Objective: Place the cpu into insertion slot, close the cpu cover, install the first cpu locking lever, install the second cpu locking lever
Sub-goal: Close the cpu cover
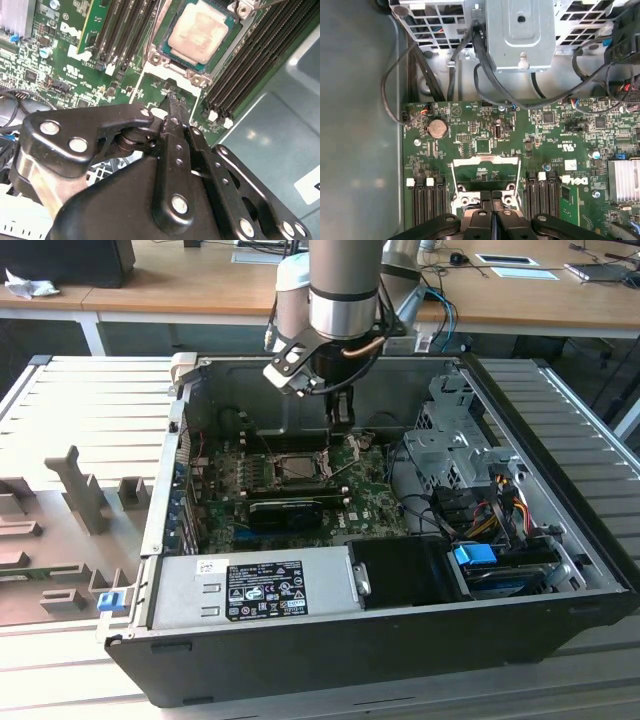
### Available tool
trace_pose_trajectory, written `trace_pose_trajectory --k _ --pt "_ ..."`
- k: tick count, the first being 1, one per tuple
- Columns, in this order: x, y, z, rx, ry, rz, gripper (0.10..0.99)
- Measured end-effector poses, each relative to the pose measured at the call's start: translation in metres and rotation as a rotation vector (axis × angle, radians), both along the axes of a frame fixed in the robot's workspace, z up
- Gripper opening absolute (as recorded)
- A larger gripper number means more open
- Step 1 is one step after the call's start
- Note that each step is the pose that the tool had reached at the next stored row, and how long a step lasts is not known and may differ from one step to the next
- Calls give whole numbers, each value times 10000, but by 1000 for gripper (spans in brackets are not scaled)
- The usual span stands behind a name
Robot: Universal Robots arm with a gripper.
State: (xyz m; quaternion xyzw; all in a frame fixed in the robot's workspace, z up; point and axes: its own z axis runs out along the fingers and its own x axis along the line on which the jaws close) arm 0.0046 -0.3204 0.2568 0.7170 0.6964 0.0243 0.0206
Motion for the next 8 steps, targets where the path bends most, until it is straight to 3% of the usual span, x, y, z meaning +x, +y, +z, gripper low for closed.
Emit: trace_pose_trajectory --k 3,5,8 --pt "64 0 3 -2 28 -1 106" --pt "174 0 3 -2 103 0 106" --pt "280 0 3 -3 155 77 106"
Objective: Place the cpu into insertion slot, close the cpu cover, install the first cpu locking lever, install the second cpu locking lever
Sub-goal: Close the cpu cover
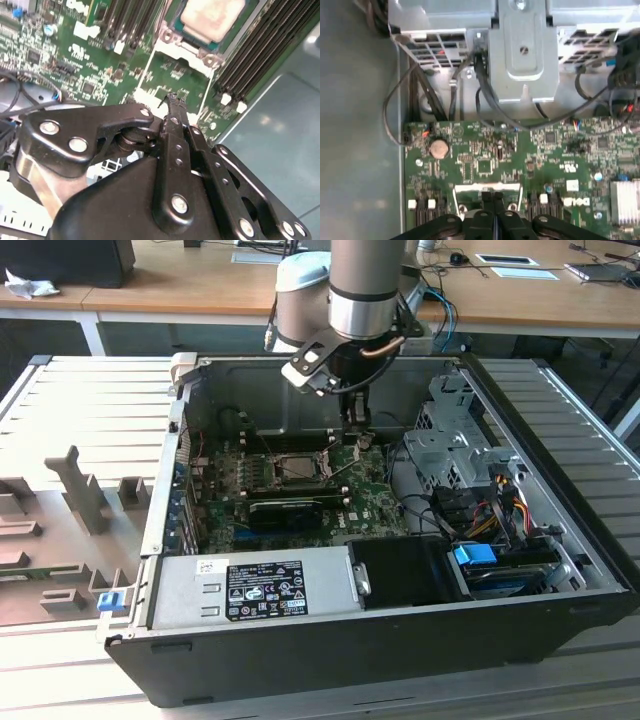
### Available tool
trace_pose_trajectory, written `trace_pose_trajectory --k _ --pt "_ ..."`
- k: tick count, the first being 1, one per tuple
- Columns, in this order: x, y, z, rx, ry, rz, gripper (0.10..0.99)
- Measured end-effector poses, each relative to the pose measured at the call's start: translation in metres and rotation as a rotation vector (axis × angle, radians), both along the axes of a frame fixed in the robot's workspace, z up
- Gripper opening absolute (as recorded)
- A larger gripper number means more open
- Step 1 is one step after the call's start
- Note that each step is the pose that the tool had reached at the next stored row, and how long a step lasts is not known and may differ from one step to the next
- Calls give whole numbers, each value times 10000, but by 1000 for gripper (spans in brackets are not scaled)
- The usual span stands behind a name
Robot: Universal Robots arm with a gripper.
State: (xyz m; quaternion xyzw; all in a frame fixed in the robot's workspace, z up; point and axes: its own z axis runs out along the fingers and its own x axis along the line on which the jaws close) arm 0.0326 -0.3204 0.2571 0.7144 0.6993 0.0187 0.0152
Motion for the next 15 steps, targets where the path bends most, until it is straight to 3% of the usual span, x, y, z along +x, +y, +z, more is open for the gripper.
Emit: trace_pose_trajectory --k 7,15 --pt "115 0 -3 1 11 967 106" --pt "241 17 -22 -36 54 1066 106"
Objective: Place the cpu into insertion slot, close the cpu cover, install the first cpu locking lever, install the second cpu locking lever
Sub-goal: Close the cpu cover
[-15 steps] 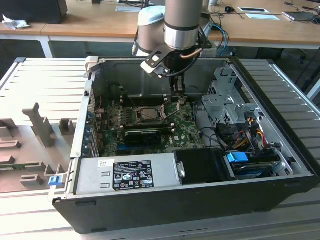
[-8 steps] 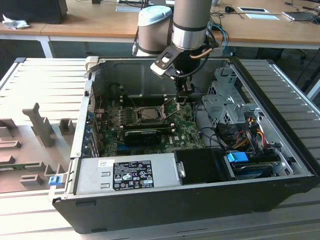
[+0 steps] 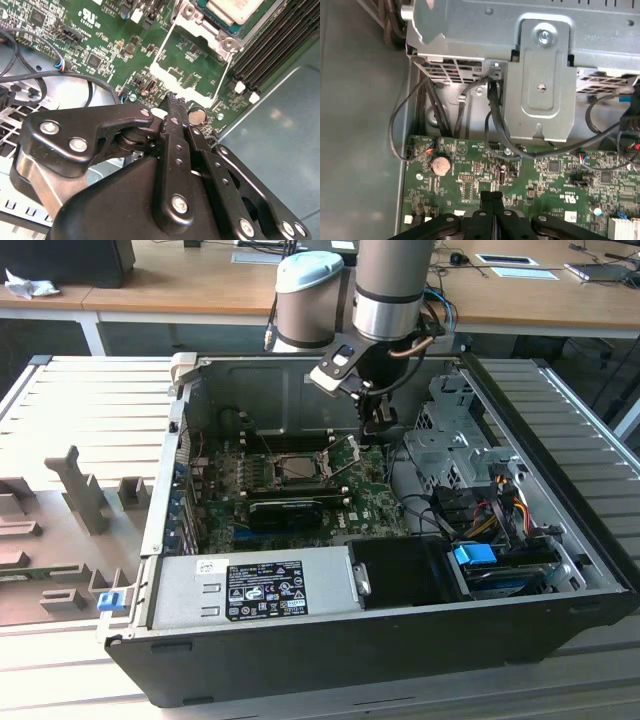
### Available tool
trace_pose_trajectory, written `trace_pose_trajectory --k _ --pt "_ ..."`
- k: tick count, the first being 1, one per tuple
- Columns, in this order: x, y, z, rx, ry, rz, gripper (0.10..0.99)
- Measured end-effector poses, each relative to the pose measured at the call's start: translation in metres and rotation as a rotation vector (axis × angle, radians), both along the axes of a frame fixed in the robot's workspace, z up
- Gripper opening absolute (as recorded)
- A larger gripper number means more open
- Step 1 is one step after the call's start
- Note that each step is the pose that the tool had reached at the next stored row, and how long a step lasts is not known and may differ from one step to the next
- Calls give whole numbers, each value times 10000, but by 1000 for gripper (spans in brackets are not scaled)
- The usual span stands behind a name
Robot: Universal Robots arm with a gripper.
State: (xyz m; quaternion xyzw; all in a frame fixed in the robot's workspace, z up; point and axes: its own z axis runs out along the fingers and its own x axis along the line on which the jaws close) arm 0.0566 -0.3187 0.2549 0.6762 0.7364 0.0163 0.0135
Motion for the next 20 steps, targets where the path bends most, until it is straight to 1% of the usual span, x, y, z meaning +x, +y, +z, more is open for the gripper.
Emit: trace_pose_trajectory --k 3,6,7,8,10,12,13,14,16,18,20 --pt "37 7 -12 -1 13 4 106" --pt "63 15 -41 -2 22 7 106" --pt "64 16 -75 -2 31 5 106" --pt "65 16 -97 -2 55 6 106" --pt "61 16 -100 -6 94 6 106" --pt "55 16 -101 -3 178 8 106" --pt "48 16 -100 -4 234 5 106" --pt "42 16 -101 -2 259 4 106" --pt "25 16 -101 -1 282 7 106" --pt "2 16 -101 -3 287 7 106" --pt "-53 16 -102 -6 288 6 106"
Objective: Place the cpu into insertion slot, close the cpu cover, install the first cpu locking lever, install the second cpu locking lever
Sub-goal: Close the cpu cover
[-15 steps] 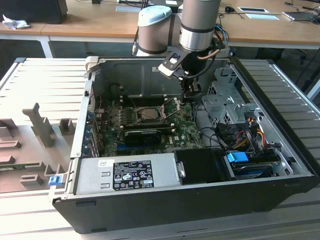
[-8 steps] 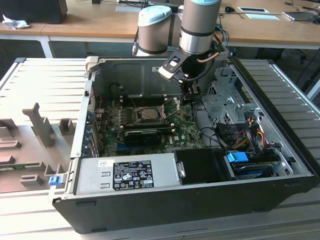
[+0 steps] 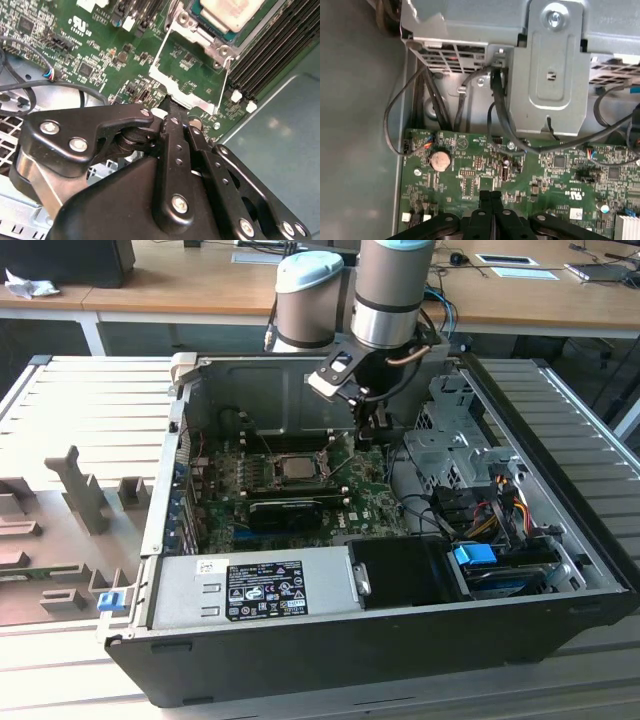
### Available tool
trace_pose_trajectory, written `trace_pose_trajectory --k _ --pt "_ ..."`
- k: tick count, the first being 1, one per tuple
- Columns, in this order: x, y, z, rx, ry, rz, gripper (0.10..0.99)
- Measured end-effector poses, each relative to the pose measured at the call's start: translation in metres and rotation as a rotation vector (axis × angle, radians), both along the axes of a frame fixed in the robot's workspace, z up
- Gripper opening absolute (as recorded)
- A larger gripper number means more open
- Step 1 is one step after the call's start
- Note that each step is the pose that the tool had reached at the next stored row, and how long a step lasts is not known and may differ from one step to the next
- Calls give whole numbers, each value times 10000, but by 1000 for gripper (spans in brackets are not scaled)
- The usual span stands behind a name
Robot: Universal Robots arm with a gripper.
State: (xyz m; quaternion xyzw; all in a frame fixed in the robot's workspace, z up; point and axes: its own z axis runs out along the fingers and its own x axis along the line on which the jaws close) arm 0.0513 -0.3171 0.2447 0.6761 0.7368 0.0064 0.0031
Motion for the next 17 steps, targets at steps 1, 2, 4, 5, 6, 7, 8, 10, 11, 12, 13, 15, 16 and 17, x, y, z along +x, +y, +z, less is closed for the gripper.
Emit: trace_pose_trajectory --k 1,2,4,5,6,7,8,10,11,12,13,15,16,17 --pt "-25 0 0 0 0 1 106" --pt "-41 0 -1 0 0 0 106" --pt "-62 0 -1 1 0 0 106" --pt "-69 0 -1 1 0 0 106" --pt "-76 0 -1 0 0 0 106" --pt "-91 0 -1 0 0 0 106" --pt "-103 1 -1 1 0 1 106" --pt "-155 0 -1 0 0 0 106" --pt "-180 0 -1 1 0 0 106" --pt "-197 0 -1 0 0 0 106" --pt "-230 0 -1 0 0 0 106" --pt "-276 0 -1 0 0 -1 106" --pt "-305 0 -1 0 0 1 106" --pt "-346 0 -1 0 -1 0 106"
